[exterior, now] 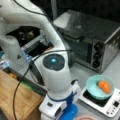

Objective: Pick up the pan. Place the pan on the table. Pick up the bowl. Place the bowl on the stove.

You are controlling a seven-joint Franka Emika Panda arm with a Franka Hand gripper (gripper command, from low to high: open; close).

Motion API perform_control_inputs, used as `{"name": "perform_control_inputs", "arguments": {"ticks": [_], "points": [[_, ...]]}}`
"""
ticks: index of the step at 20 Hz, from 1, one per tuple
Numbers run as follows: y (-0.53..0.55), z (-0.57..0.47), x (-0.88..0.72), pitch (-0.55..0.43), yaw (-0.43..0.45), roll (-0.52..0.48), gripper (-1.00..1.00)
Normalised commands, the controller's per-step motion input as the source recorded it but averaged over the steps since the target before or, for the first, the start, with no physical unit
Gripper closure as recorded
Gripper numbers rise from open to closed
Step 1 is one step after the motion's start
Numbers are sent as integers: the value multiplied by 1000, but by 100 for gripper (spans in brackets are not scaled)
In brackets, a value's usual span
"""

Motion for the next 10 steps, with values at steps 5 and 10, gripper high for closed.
{"name": "perform_control_inputs", "arguments": {"ticks": [5, 10], "points": [[33, -185, -87, -176, -131, -57, 100], [-15, -148, -66, -151, -103, -62, 100]]}}
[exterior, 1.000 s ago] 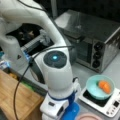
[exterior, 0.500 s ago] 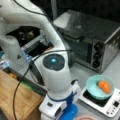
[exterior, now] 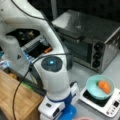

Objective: Pick up the pan. Place the pan on the table. Pick up the bowl. Place the bowl on the stove.

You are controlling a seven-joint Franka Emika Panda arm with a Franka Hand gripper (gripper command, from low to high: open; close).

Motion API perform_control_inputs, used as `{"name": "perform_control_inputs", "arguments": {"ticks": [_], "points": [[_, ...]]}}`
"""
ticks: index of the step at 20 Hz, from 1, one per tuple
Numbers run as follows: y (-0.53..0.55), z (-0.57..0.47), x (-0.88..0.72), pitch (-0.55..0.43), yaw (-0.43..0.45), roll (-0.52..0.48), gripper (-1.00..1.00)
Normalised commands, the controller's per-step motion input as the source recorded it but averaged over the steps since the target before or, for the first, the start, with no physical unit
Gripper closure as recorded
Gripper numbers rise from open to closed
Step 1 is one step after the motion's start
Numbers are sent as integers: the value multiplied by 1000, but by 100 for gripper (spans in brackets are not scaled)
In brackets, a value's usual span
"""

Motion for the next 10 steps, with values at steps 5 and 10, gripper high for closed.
{"name": "perform_control_inputs", "arguments": {"ticks": [5, 10], "points": [[-30, -169, -87, -135, -77, -58, 100], [3, -175, -49, -146, -58, -42, 100]]}}
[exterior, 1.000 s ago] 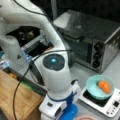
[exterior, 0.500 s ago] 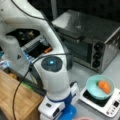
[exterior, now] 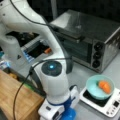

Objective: Pick up the pan. Place the pan on the table. Pick up the bowl. Place the bowl on the stove.

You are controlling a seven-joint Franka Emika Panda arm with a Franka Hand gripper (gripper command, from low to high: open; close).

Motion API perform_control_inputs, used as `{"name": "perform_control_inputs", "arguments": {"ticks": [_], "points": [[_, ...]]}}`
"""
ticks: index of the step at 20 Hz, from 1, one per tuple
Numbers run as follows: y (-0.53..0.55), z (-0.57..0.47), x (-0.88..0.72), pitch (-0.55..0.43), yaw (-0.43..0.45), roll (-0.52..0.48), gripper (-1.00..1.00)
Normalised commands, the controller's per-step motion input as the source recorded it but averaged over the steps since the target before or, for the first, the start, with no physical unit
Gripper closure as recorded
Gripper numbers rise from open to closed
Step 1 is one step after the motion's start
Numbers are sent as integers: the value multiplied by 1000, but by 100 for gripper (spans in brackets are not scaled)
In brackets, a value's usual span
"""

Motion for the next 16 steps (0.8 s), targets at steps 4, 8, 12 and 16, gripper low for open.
{"name": "perform_control_inputs", "arguments": {"ticks": [4, 8, 12, 16], "points": [[25, -166, 3, -137, -36, -27, 100], [47, -131, 3, -113, -34, -10, 100], [76, -124, -22, -95, -41, -3, 100], [84, -100, -49, -79, -29, -8, -100]]}}
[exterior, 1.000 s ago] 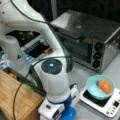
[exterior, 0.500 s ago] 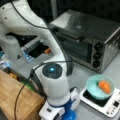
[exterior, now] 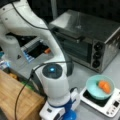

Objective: Pick up the pan. Place the pan on the table. Pick up the bowl. Place the bowl on the stove.

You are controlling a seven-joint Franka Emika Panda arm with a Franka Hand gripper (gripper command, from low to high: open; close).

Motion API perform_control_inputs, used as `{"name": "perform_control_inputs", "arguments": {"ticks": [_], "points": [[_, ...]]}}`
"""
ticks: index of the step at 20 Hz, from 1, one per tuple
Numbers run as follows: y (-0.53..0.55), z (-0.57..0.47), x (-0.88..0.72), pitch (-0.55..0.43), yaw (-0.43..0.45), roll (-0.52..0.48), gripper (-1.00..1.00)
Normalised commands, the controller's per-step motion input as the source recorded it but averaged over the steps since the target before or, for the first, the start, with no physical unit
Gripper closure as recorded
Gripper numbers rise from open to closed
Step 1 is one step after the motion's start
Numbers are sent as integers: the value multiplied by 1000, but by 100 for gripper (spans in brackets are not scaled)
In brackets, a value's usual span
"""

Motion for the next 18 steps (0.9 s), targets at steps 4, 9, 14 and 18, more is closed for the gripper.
{"name": "perform_control_inputs", "arguments": {"ticks": [4, 9, 14, 18], "points": [[84, -55, -74, -56, -19, 0, -100], [111, -26, -92, -48, -27, 10, -100], [84, -28, -105, -49, -33, 8, -100], [71, -14, -120, -46, -35, 7, -100]]}}
